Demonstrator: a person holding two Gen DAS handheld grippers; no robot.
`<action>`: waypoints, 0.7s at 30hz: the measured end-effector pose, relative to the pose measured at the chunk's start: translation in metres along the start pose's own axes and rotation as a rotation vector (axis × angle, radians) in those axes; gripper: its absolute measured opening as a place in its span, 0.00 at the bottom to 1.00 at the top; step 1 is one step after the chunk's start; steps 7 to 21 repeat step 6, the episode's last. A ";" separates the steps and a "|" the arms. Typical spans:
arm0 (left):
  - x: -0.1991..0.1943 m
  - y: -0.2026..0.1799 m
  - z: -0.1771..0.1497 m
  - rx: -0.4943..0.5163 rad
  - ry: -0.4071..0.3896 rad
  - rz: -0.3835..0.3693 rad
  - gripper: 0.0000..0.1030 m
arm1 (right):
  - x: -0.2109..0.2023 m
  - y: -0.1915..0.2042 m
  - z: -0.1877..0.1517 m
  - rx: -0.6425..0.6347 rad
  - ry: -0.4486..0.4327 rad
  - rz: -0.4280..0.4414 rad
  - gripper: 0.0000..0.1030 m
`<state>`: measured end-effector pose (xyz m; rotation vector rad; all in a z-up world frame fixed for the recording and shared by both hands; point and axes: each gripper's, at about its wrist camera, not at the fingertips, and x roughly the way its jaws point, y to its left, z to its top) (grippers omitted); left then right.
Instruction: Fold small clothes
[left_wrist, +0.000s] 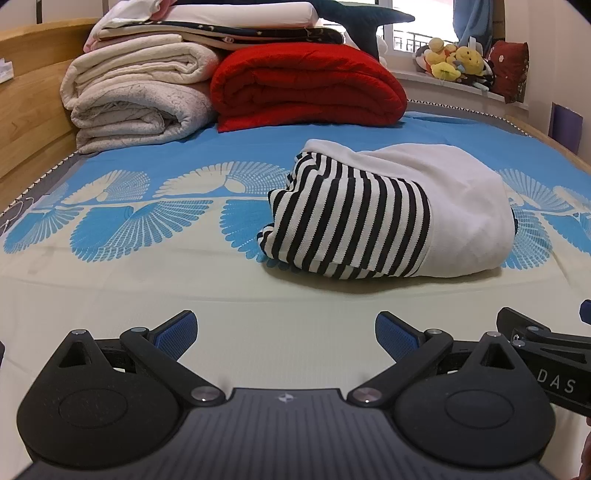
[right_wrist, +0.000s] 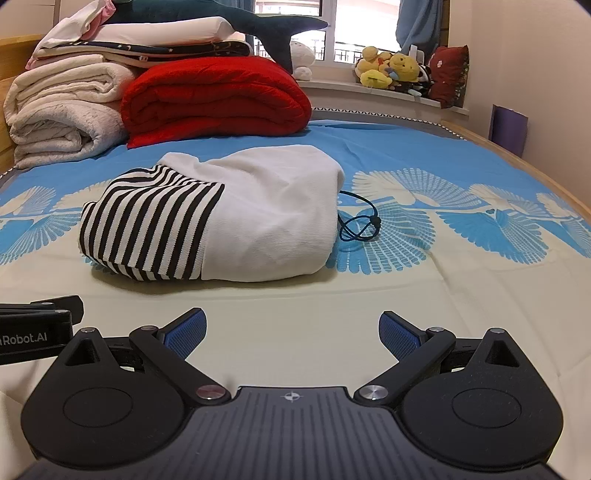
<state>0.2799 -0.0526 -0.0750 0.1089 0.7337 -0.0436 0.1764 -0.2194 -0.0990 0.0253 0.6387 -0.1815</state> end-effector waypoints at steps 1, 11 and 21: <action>0.000 0.000 0.000 0.002 0.002 -0.001 0.99 | 0.000 0.000 0.000 -0.001 0.000 0.002 0.96; -0.001 -0.002 -0.001 0.016 -0.005 0.006 0.99 | -0.001 0.000 -0.001 -0.009 0.005 0.012 0.96; -0.001 -0.002 -0.001 0.016 -0.005 0.006 0.99 | -0.001 0.000 -0.001 -0.009 0.005 0.012 0.96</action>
